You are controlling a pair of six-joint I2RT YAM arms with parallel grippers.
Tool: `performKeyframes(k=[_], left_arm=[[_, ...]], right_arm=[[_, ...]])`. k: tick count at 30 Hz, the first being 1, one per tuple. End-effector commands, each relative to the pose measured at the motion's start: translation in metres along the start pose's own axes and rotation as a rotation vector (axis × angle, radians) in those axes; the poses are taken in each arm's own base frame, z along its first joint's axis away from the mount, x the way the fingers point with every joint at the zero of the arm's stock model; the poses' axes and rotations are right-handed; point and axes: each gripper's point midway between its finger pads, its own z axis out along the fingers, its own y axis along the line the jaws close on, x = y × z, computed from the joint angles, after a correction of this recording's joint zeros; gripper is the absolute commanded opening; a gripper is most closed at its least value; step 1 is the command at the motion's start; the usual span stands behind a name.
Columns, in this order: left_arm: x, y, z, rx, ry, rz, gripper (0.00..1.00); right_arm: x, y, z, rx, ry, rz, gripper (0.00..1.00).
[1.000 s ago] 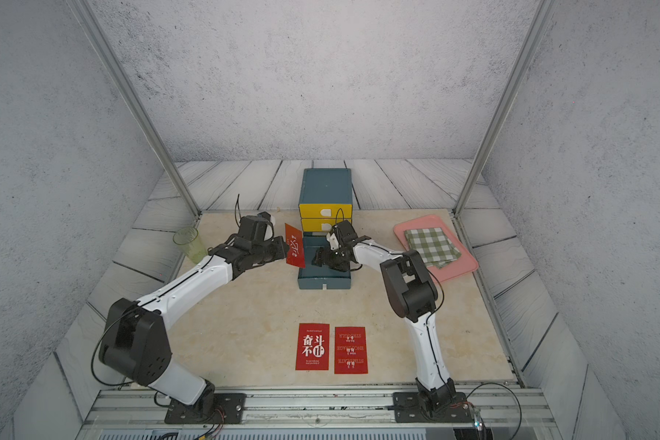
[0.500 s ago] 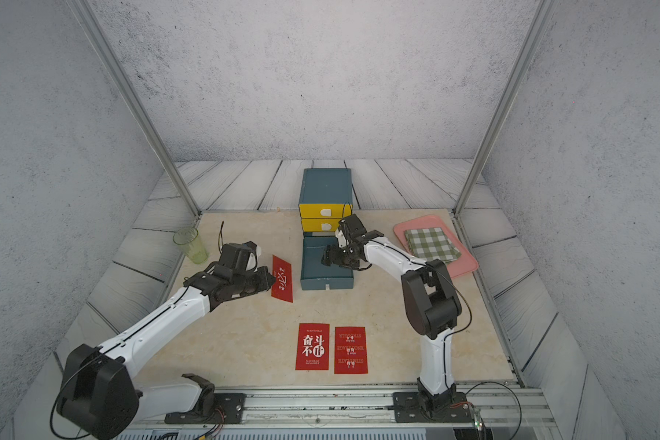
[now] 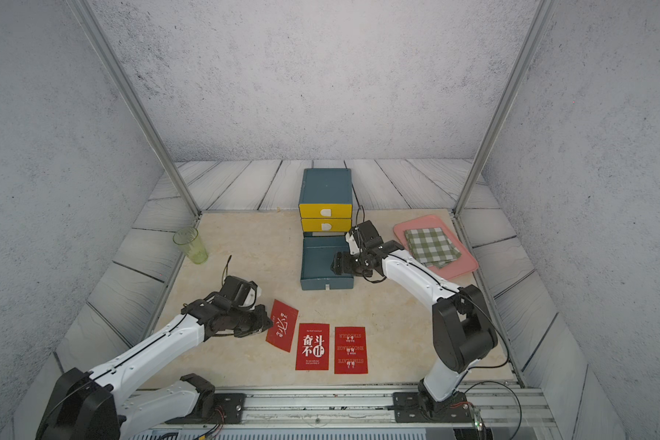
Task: Take the postcards out of the drawer
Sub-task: Place the postcard at the center of the board.
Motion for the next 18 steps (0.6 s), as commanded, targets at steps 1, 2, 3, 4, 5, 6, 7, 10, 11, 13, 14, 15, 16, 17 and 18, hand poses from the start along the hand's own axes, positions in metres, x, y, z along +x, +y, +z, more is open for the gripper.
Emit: performKeyframes(k=[1, 2, 3, 4, 5, 6, 7, 10, 11, 13, 14, 15, 16, 17, 18], left_arm=[[0.021, 0.010, 0.008, -0.039, 0.043, -0.043, 0.00], [0.026, 0.015, 0.011, -0.051, 0.053, -0.050, 0.00], [0.029, 0.019, 0.012, -0.061, 0.057, -0.058, 0.00], [0.032, 0.023, 0.012, -0.078, 0.058, -0.066, 0.00], [0.034, 0.028, 0.010, -0.101, 0.053, -0.073, 0.00], [0.035, 0.033, 0.008, -0.119, 0.044, -0.079, 0.00], [0.036, 0.036, 0.006, -0.130, 0.033, -0.084, 0.00], [0.037, 0.046, -0.003, -0.160, -0.018, -0.111, 0.00], [0.037, 0.049, -0.005, -0.161, -0.037, -0.121, 0.00], [0.039, 0.051, -0.006, -0.152, -0.060, -0.136, 0.00], [0.040, 0.052, -0.006, -0.150, -0.062, -0.139, 0.00], [0.043, 0.055, -0.005, -0.153, -0.056, -0.144, 0.00], [0.045, 0.056, -0.004, -0.155, -0.051, -0.146, 0.00], [0.046, 0.057, -0.002, -0.152, -0.046, -0.146, 0.00], [0.046, 0.056, 0.001, -0.146, -0.042, -0.142, 0.00]], right_arm=[[0.004, 0.000, -0.016, 0.003, -0.039, -0.012, 0.80], [0.007, -0.002, -0.016, 0.004, -0.035, -0.011, 0.80], [0.011, -0.004, -0.016, 0.007, -0.030, -0.010, 0.80], [0.014, -0.005, -0.016, 0.007, -0.030, -0.009, 0.80], [0.016, -0.006, -0.016, 0.008, -0.028, -0.010, 0.80], [0.018, -0.008, -0.016, 0.011, -0.025, -0.011, 0.80], [0.020, -0.009, -0.015, 0.012, -0.023, -0.011, 0.80], [0.025, -0.012, -0.014, 0.019, -0.018, -0.009, 0.80], [0.026, -0.012, -0.013, 0.018, -0.015, -0.006, 0.80], [0.028, -0.013, -0.011, 0.014, -0.011, -0.002, 0.80], [0.028, -0.013, -0.011, 0.015, -0.011, -0.002, 0.80], [0.028, -0.013, -0.011, 0.014, -0.010, -0.002, 0.80], [0.028, -0.013, -0.011, 0.016, -0.008, -0.003, 0.80], [0.028, -0.014, -0.011, 0.017, -0.009, -0.003, 0.80], [0.028, -0.014, -0.010, 0.019, -0.009, -0.004, 0.80]])
